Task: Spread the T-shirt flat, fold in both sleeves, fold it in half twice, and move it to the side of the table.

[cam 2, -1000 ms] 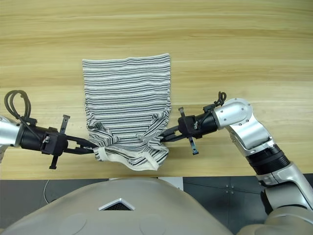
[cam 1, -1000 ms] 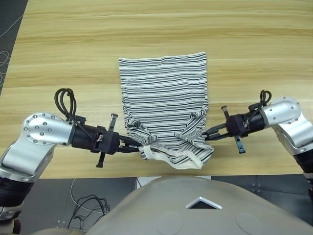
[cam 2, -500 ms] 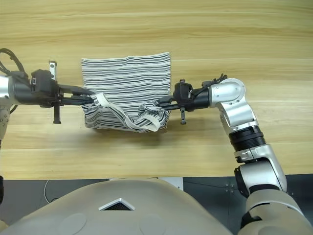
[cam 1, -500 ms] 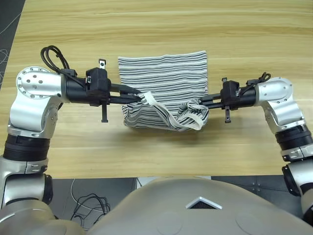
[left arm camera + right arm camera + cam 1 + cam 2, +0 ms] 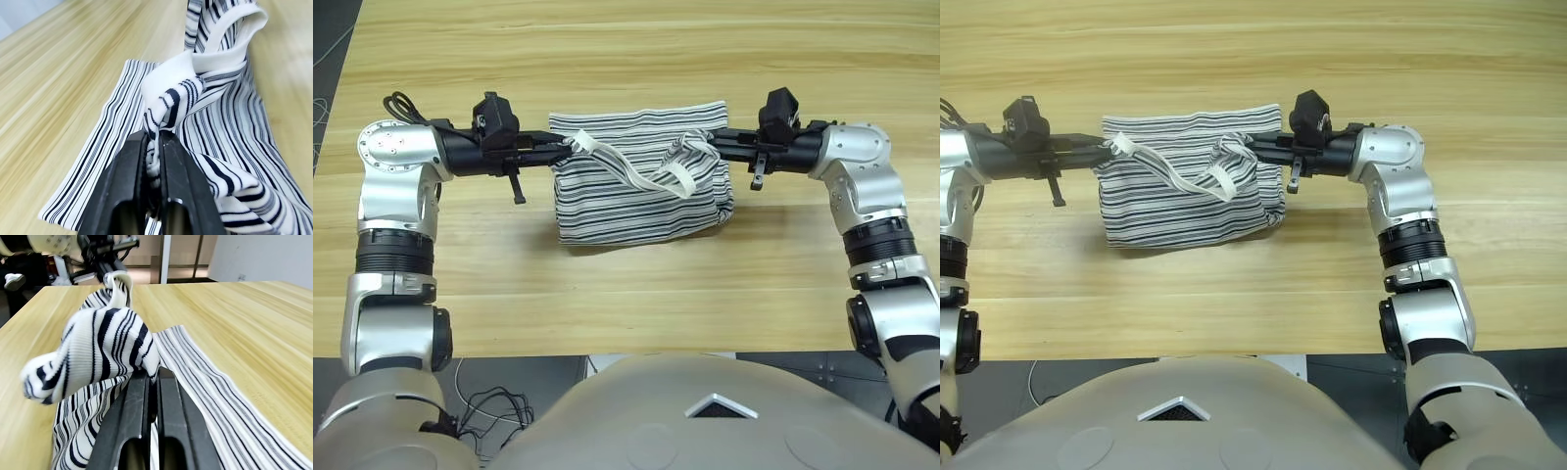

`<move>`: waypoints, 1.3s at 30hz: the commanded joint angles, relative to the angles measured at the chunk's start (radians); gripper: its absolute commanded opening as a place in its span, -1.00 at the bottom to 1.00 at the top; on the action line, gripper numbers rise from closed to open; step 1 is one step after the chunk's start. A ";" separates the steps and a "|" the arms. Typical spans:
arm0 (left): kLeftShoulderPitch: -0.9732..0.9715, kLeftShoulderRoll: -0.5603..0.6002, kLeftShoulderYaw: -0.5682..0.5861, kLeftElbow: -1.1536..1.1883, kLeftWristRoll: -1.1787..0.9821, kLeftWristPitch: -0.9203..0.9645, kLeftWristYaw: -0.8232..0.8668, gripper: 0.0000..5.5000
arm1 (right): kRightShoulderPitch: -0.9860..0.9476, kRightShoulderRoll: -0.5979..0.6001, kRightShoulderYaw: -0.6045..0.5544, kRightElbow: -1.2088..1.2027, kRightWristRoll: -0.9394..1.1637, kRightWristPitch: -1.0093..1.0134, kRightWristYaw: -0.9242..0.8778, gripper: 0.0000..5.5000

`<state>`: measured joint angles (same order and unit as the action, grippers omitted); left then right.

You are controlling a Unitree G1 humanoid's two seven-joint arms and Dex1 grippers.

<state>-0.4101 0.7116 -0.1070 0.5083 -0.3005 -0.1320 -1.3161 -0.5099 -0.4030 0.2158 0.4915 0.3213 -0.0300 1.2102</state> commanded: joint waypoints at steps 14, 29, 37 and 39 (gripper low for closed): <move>-0.173 -0.107 0.025 0.285 0.133 -0.154 0.075 -0.94 | -0.116 0.066 -0.044 0.289 -0.158 -0.146 -0.139 -0.96; -0.239 -0.159 0.020 0.528 0.267 -0.216 0.220 -0.94 | -0.184 0.142 -0.071 0.470 -0.229 -0.258 -0.209 -0.96; -0.276 -0.186 0.039 0.618 0.281 -0.216 0.264 -0.94 | -0.230 0.169 -0.072 0.603 -0.287 -0.292 -0.288 -0.96; -0.281 -0.190 0.042 0.632 0.284 -0.214 0.267 -0.74 | -0.238 0.173 -0.076 0.633 -0.298 -0.297 -0.302 -0.96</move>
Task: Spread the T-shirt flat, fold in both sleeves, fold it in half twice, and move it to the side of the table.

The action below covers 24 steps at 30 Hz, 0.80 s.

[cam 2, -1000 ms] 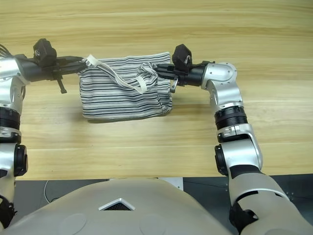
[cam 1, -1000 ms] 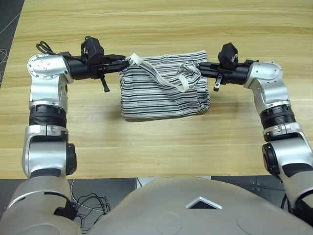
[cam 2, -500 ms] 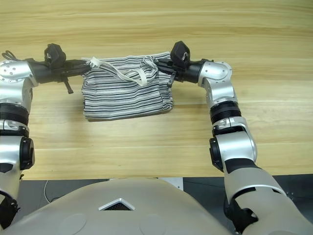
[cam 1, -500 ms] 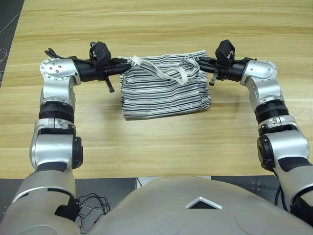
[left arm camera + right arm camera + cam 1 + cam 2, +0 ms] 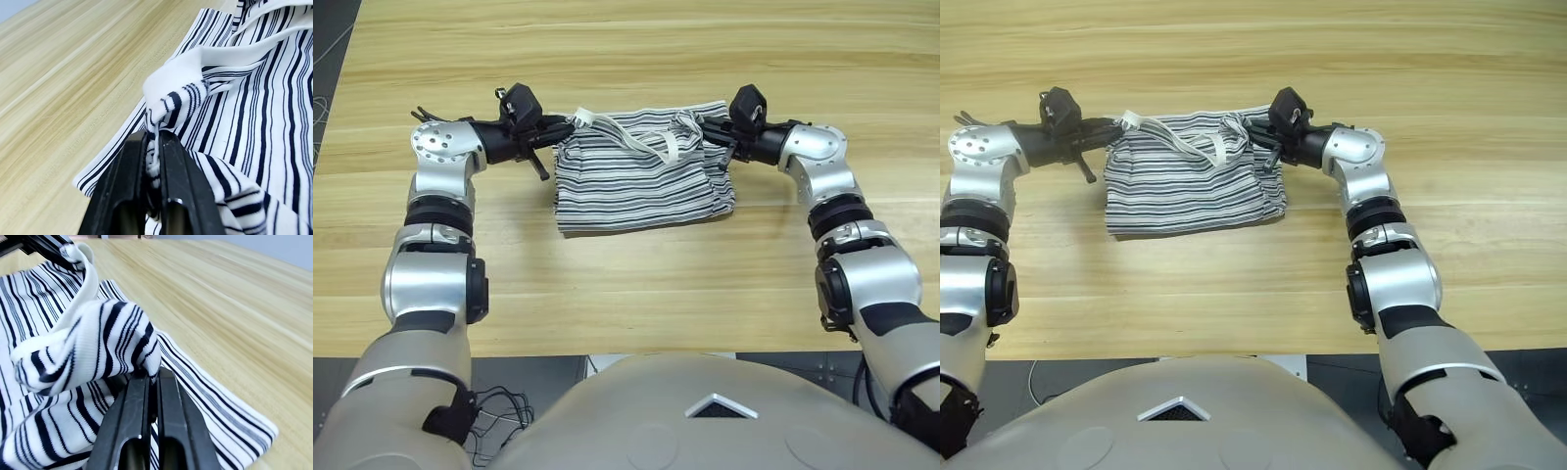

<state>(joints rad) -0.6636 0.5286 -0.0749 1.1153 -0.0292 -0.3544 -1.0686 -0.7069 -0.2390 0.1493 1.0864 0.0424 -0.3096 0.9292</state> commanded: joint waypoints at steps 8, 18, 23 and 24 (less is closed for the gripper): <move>-0.061 -0.005 0.003 0.096 0.075 0.026 0.186 -0.40 | -0.089 0.037 -0.035 0.135 -0.065 0.017 -0.184 -0.70; -0.095 -0.008 0.019 0.122 0.098 0.044 0.312 -0.40 | -0.192 0.082 -0.142 0.233 -0.064 0.186 -0.515 -0.70; 0.006 -0.016 0.071 -0.207 -0.042 -0.046 0.161 -0.40 | -0.166 0.042 -0.125 0.173 -0.116 -0.006 -0.525 -0.70; 0.048 -0.011 0.069 -0.316 -0.061 -0.040 0.148 -0.40 | -0.157 0.031 -0.117 0.149 -0.130 -0.085 -0.533 -0.70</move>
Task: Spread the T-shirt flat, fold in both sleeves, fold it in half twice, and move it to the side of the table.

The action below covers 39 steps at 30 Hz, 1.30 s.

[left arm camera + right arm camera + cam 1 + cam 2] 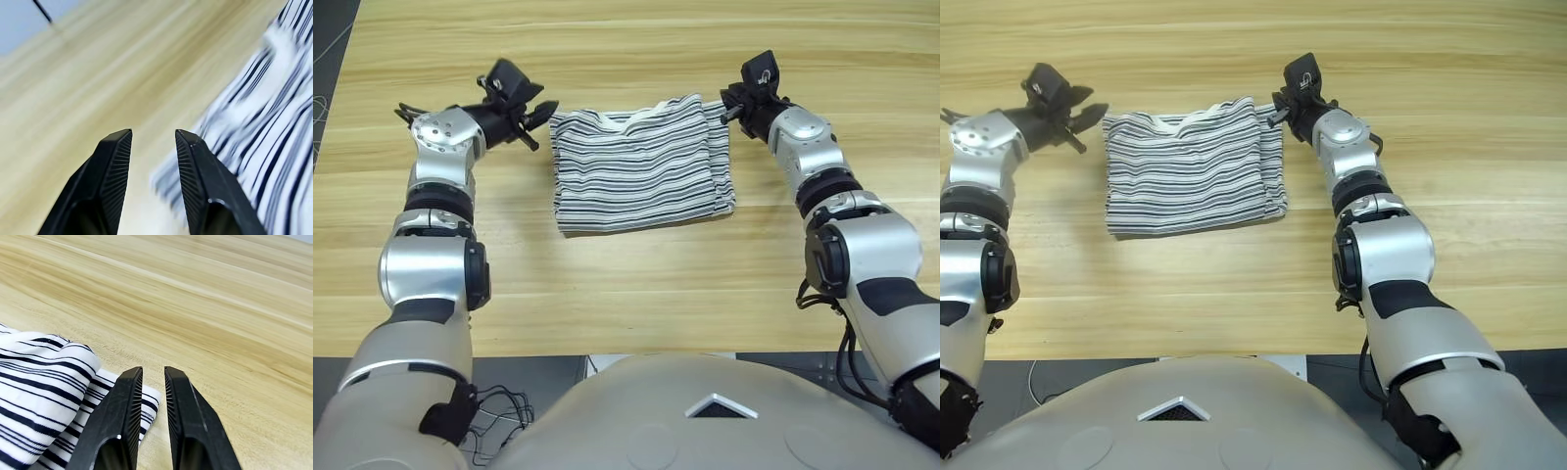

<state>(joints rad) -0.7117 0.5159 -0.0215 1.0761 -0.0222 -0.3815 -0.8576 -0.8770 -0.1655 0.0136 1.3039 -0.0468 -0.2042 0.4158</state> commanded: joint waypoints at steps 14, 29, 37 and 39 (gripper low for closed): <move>0.583 0.213 -0.186 -0.941 0.195 0.120 -0.089 -0.40 | 0.224 -0.099 0.220 -0.262 -0.129 -0.466 0.353 -0.70; 0.661 0.161 -0.497 -1.366 0.526 0.166 -0.141 -0.40 | 0.096 -0.146 0.491 -0.190 -0.436 -0.372 0.329 -0.70; 0.384 -0.169 -0.629 -1.177 0.564 0.261 -0.084 -0.40 | -0.012 0.002 0.644 -0.057 -0.604 -0.529 0.098 -0.70; 0.365 -0.187 -0.625 -1.123 0.561 0.258 -0.056 -0.40 | -0.011 0.003 0.663 -0.050 -0.624 -0.582 0.055 -0.70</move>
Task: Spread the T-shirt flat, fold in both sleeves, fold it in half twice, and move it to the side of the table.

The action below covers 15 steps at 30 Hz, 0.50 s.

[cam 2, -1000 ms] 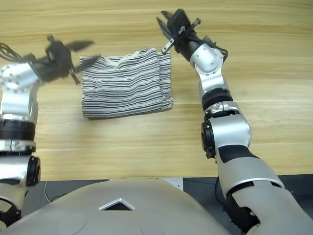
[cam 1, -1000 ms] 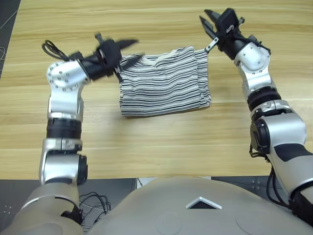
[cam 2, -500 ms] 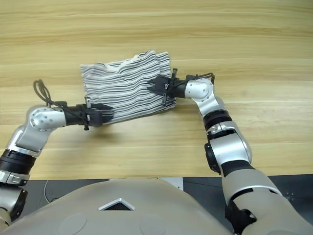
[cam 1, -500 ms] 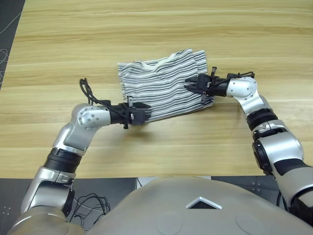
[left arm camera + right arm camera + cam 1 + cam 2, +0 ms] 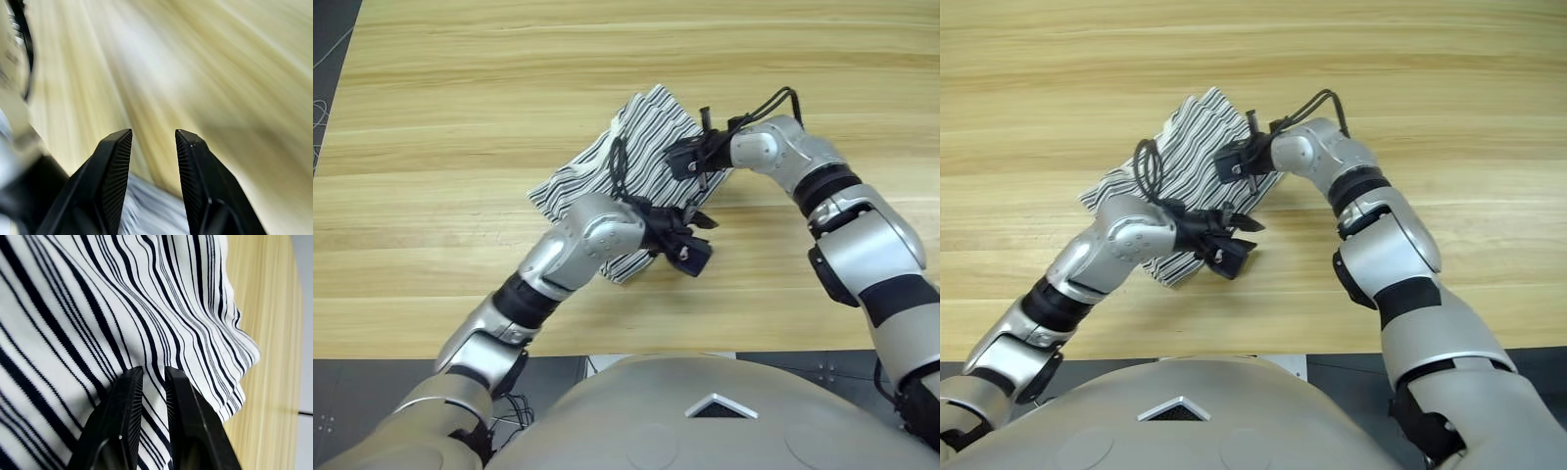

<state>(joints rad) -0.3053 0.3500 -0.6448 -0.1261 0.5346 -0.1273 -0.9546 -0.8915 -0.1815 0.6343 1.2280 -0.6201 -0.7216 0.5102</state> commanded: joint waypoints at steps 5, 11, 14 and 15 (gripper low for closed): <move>0.028 0.056 0.050 -0.037 -0.050 0.000 0.039 -0.40 | -0.018 -0.083 0.042 -0.004 -0.067 -0.214 -0.110 -0.70; 0.301 0.285 0.283 -0.508 -0.374 0.104 -0.065 -0.40 | -0.023 -0.198 -0.144 -0.014 0.121 -0.191 -0.056 -0.70; 0.415 0.388 0.416 -0.572 -0.512 0.127 -0.096 -0.40 | 0.001 -0.200 -0.205 -0.024 0.197 -0.153 -0.003 -0.70; 0.451 0.421 0.459 -0.564 -0.544 0.114 -0.104 -0.40 | 0.013 -0.202 -0.221 -0.030 0.216 -0.140 0.011 -0.70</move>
<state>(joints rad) 0.0912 0.7160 -0.2546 -0.6857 0.0401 -0.0074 -1.0346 -0.8978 -0.3768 0.4414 1.2148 -0.4380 -0.8875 0.4904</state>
